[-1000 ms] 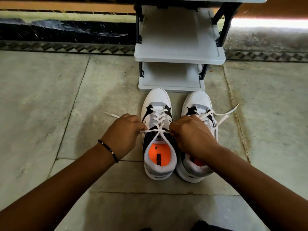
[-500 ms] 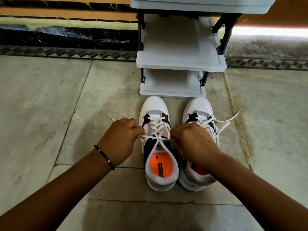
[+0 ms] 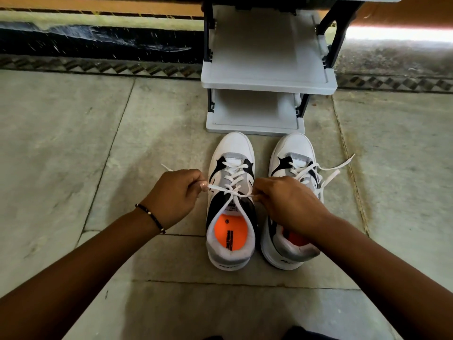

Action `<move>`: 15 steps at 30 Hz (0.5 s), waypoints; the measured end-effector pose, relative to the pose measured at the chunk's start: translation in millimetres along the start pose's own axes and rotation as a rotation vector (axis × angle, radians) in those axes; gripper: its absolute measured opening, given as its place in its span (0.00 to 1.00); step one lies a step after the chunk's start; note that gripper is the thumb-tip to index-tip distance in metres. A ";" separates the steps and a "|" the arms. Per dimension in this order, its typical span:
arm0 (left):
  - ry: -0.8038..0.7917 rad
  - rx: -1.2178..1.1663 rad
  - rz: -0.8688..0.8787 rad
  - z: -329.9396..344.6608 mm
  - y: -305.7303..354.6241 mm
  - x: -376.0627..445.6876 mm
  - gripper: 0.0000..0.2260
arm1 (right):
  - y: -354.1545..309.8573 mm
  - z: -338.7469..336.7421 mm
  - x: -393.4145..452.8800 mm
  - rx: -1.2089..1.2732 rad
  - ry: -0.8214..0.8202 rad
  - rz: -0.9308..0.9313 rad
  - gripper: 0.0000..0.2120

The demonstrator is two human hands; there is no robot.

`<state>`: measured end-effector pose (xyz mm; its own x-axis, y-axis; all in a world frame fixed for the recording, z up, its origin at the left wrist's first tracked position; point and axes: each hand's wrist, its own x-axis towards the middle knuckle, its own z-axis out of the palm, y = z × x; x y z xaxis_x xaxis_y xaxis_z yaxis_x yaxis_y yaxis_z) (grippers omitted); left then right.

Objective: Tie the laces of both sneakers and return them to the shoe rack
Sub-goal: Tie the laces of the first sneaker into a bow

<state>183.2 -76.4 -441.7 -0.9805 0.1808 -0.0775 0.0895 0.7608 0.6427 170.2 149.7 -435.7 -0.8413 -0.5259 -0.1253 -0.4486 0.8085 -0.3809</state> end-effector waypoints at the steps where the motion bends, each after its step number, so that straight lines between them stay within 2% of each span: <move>1: -0.004 -0.047 -0.036 0.0 -0.1 -1.4 0.09 | 1.5 -1.1 0.8 -0.016 0.005 -0.003 0.09; 4: -0.048 -0.175 -0.113 0.6 2.3 -5.2 0.10 | 3.5 -1.1 1.8 -0.049 -0.017 -0.012 0.09; 6: -0.055 -0.259 -0.147 2.3 2.9 -7.3 0.11 | 1.8 -6.0 1.8 0.075 -0.072 0.023 0.10; 7: -0.030 -0.328 -0.168 3.7 4.2 -8.5 0.12 | 0.7 -9.6 1.8 0.256 -0.091 0.084 0.12; 9: 0.062 -0.585 -0.238 10.1 13.2 -9.8 0.12 | -1.3 -17.9 2.1 0.787 -0.062 0.252 0.13; 12: 0.159 -1.191 -0.394 20.3 35.7 -6.1 0.15 | -5.3 -19.5 5.2 1.492 -0.031 0.428 0.14; 13: 0.170 -1.347 -0.423 22.6 42.8 -3.8 0.15 | -9.3 -16.8 7.5 1.666 -0.018 0.457 0.13; 15: 0.190 -1.491 -0.446 23.9 52.9 0.1 0.15 | -19.5 -10.7 12.0 1.891 0.038 0.491 0.12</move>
<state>192.1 -21.3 -425.9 -0.8969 -0.0473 -0.4398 -0.3373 -0.5701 0.7492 165.6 130.4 -419.9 -0.7886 -0.3541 -0.5027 0.6147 -0.4318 -0.6601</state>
